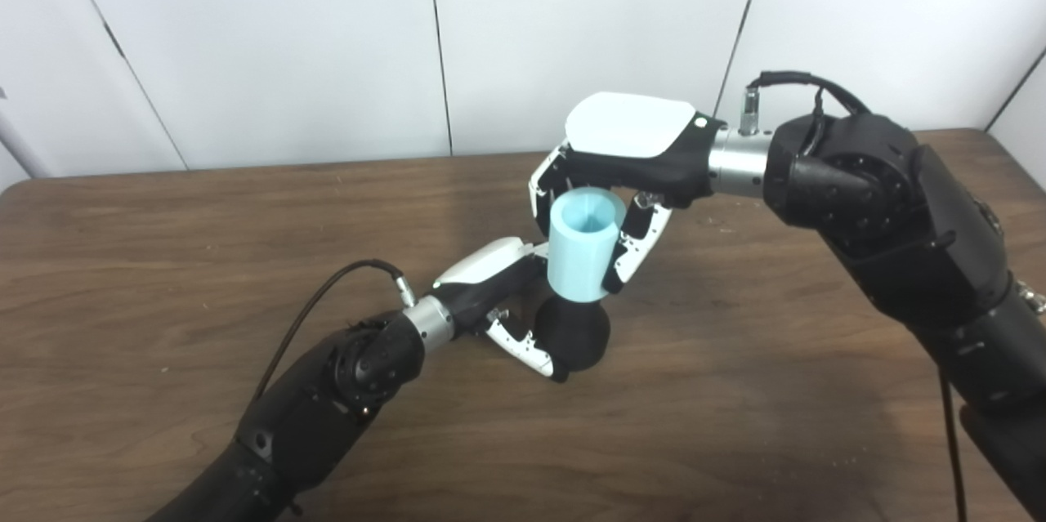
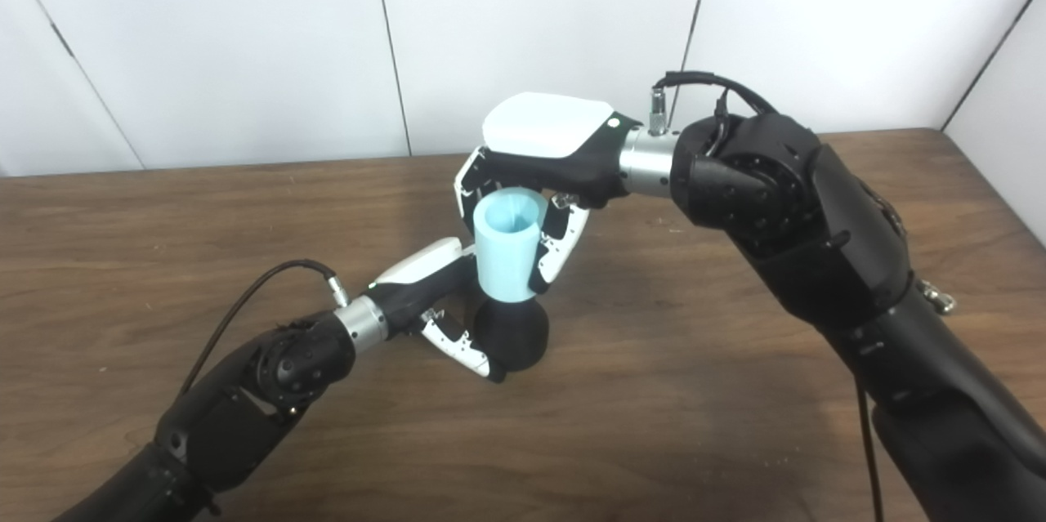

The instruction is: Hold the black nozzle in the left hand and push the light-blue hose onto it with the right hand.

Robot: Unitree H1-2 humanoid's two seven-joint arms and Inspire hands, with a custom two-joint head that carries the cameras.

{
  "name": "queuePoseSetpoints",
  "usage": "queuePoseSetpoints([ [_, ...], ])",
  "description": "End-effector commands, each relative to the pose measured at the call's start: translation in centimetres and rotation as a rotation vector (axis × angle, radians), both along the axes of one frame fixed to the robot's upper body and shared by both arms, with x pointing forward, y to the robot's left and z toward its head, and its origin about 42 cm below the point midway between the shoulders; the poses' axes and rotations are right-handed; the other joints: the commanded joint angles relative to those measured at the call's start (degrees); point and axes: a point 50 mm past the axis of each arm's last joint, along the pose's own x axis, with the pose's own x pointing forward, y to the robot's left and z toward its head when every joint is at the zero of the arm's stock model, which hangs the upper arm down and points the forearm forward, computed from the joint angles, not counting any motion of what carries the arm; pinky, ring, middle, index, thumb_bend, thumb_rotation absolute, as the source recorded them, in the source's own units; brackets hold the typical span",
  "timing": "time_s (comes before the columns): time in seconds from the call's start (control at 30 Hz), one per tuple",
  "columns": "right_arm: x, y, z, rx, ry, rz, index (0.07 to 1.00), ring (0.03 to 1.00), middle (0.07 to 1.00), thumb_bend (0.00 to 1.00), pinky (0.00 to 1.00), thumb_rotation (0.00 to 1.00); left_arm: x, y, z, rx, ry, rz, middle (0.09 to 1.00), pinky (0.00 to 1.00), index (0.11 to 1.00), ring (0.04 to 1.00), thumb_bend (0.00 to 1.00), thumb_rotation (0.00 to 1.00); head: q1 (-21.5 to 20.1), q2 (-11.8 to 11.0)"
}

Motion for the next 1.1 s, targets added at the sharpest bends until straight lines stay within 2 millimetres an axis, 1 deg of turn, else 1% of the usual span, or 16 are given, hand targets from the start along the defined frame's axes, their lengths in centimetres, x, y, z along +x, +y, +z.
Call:
queuePoseSetpoints([
  [0.0, -0.2, -1.1, 1.7, 0.029, -0.092, -0.012, 0.519, 0.415, 0.471, 0.50, 0.38, 0.00, -3.6, 1.4, -7.2, 0.235, 0.257, -0.040, 0.953, 1.00, 0.480, 1.000, 0.52, 0.06, -0.03, 0.07],
  [0.3, -0.4, -1.0, -0.5, 0.186, -0.171, -0.049, 0.506, 0.420, 0.471, 0.50, 0.37, 0.00, -3.6, 1.4, -7.0, 0.232, 0.261, -0.039, 0.953, 1.00, 0.480, 1.000, 0.52, 0.06, 0.01, 0.22],
  [0.53, -0.3, -0.7, -1.0, 0.213, -0.181, -0.059, 0.497, 0.438, 0.481, 0.50, 0.37, 0.00, -3.6, 1.4, -6.9, 0.232, 0.258, -0.036, 0.953, 1.00, 0.480, 1.000, 0.52, 0.06, -0.04, 0.39],
  [0.83, -0.7, -0.1, -2.1, 0.159, -0.145, -0.042, 0.503, 0.436, 0.480, 0.50, 0.36, 0.00, -3.4, 1.3, -6.7, 0.231, 0.256, -0.042, 0.953, 1.00, 0.480, 1.000, 0.52, 0.06, 0.10, 0.63],
  [0.9, -0.5, -0.1, -2.4, 0.124, -0.121, -0.028, 0.512, 0.430, 0.467, 0.50, 0.37, 0.00, -3.4, 1.3, -6.7, 0.226, 0.257, -0.043, 0.953, 1.00, 0.480, 1.000, 0.52, 0.06, 0.10, 0.63],
  [1.03, -0.1, -0.1, -1.9, 0.054, -0.073, -0.014, 0.520, 0.420, 0.452, 0.50, 0.39, 0.00, -3.4, 1.4, -6.9, 0.219, 0.260, -0.044, 0.950, 1.00, 0.480, 1.000, 0.52, 0.06, 0.04, 0.75],
  [1.07, -0.2, 0.0, -1.1, 0.028, -0.060, -0.006, 0.520, 0.419, 0.450, 0.50, 0.39, 0.00, -3.5, 1.5, -6.9, 0.220, 0.260, -0.044, 0.950, 1.00, 0.480, 1.000, 0.52, 0.06, -0.05, 0.76],
])
